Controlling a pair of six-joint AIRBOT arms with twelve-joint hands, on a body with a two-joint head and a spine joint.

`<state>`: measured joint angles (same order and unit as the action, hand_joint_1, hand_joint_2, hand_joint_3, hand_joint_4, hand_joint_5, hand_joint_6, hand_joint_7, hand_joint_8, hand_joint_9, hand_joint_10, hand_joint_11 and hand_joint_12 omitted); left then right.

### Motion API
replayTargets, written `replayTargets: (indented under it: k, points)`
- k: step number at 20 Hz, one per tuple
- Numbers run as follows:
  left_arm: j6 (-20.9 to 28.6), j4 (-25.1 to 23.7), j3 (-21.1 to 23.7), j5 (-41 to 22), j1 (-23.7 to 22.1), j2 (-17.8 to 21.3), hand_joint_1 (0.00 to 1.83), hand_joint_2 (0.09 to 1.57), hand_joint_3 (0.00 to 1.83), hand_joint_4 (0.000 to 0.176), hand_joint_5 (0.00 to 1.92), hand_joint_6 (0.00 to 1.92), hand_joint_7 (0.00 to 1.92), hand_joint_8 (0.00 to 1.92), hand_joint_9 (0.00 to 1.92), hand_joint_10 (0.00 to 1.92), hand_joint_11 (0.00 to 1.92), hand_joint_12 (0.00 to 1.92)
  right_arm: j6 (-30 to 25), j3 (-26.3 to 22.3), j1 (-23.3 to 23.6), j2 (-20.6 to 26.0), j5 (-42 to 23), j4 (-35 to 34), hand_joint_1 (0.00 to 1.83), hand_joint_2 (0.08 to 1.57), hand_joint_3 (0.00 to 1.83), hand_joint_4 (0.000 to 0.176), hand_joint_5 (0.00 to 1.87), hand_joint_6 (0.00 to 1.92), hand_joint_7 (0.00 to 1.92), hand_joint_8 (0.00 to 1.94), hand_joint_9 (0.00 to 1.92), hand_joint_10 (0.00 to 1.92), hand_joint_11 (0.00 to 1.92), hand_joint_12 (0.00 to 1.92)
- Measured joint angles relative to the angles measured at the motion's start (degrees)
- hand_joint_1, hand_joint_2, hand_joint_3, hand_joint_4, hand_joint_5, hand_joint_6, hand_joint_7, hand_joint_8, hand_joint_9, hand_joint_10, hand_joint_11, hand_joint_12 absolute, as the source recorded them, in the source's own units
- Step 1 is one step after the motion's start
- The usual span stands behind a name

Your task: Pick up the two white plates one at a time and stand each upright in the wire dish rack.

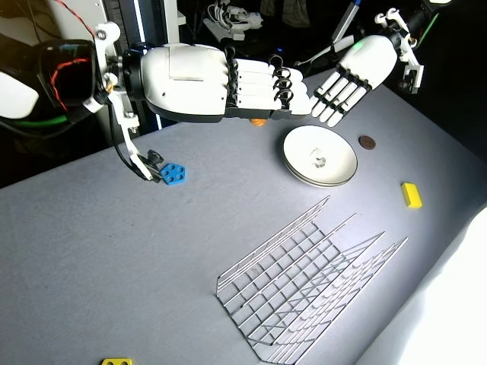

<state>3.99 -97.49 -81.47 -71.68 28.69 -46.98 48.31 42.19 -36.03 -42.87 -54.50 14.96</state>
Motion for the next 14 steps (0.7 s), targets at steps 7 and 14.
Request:
replayTargets:
  k: [7, 14]
  points:
    - [0.17, 0.52, -2.86, 4.83, 3.26, -3.13, 0.00, 0.99, 0.01, 0.000, 0.00, 0.00, 0.00, 0.00, 0.00, 0.00, 0.00, 0.00, 0.04, 0.09, 0.00, 0.00, -0.22, -0.37, 0.00, 0.88, 0.00, 0.000, 0.00, 0.00, 0.00, 0.00, 0.00, 0.00, 0.00, 0.00]
    - [0.57, 0.17, -8.76, 5.86, 3.76, -6.34, 0.00, 0.99, 0.00, 0.000, 0.00, 0.00, 0.00, 0.00, 0.00, 0.00, 0.00, 0.00, 0.07, 0.09, 0.00, 0.00, -0.20, -0.37, 0.00, 0.89, 0.00, 0.000, 0.00, 0.00, 0.00, 0.00, 0.00, 0.00, 0.00, 0.00]
